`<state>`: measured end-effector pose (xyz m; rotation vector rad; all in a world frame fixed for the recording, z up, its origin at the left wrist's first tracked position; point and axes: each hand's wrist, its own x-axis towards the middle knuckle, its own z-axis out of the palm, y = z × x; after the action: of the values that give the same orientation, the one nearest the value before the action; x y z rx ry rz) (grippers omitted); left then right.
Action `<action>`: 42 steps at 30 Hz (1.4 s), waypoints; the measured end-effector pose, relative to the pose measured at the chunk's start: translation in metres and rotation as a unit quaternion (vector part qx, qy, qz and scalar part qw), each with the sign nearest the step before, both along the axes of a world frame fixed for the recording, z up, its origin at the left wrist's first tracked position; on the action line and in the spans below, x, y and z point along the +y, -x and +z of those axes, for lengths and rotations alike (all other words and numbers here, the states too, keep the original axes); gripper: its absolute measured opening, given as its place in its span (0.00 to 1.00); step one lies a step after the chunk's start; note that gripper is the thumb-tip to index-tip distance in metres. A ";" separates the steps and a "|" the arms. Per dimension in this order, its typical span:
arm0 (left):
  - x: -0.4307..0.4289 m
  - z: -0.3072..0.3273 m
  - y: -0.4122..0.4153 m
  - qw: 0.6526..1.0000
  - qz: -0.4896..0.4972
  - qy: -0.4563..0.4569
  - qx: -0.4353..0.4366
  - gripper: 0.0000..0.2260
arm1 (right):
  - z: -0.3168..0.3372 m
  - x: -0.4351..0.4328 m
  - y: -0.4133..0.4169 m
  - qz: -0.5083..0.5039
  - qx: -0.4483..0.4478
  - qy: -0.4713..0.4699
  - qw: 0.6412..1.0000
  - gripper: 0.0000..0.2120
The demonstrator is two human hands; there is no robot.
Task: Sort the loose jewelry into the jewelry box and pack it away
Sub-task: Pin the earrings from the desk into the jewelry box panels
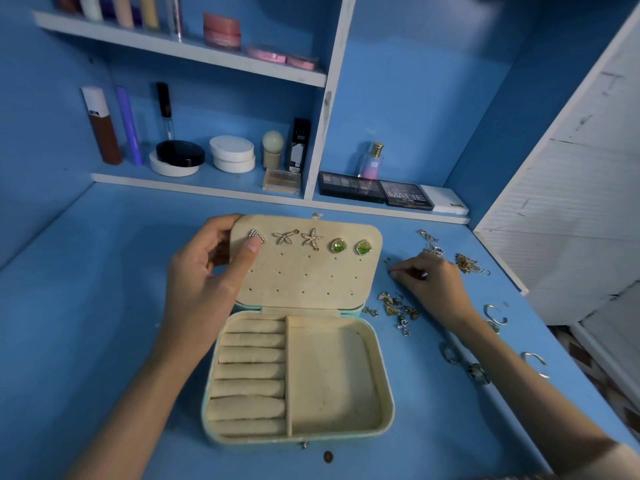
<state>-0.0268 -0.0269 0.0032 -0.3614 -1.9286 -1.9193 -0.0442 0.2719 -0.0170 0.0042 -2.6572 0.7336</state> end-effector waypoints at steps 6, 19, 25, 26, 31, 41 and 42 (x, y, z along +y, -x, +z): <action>-0.001 -0.001 0.000 1.000 -0.002 0.000 0.000 0.07 | -0.001 0.000 0.002 -0.016 -0.011 0.016 1.000 0.04; 0.000 -0.001 0.001 1.000 -0.004 -0.005 0.002 0.07 | 0.002 0.003 0.002 0.014 -0.012 -0.065 0.998 0.06; 0.000 -0.001 0.001 1.000 -0.007 -0.007 -0.002 0.08 | 0.006 0.005 0.001 -0.016 -0.018 0.049 0.999 0.07; 0.000 -0.001 0.001 1.000 -0.006 -0.008 -0.002 0.08 | 0.007 0.008 0.000 -0.025 -0.025 0.060 0.998 0.07; 0.000 -0.001 0.001 1.000 -0.006 -0.006 -0.003 0.08 | 0.007 0.012 -0.002 -0.019 -0.049 0.059 0.997 0.06; -0.001 -0.002 0.001 1.000 -0.005 -0.003 0.001 0.08 | 0.006 0.004 0.000 -0.008 -0.036 0.004 0.999 0.01; -0.001 -0.002 0.002 1.000 -0.005 -0.002 0.002 0.08 | 0.006 0.004 0.000 -0.008 -0.035 -0.003 0.999 0.01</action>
<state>-0.0283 -0.0277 0.0014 -0.3748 -1.9229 -1.9282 -0.0446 0.2754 -0.0110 -0.0420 -2.7224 0.7326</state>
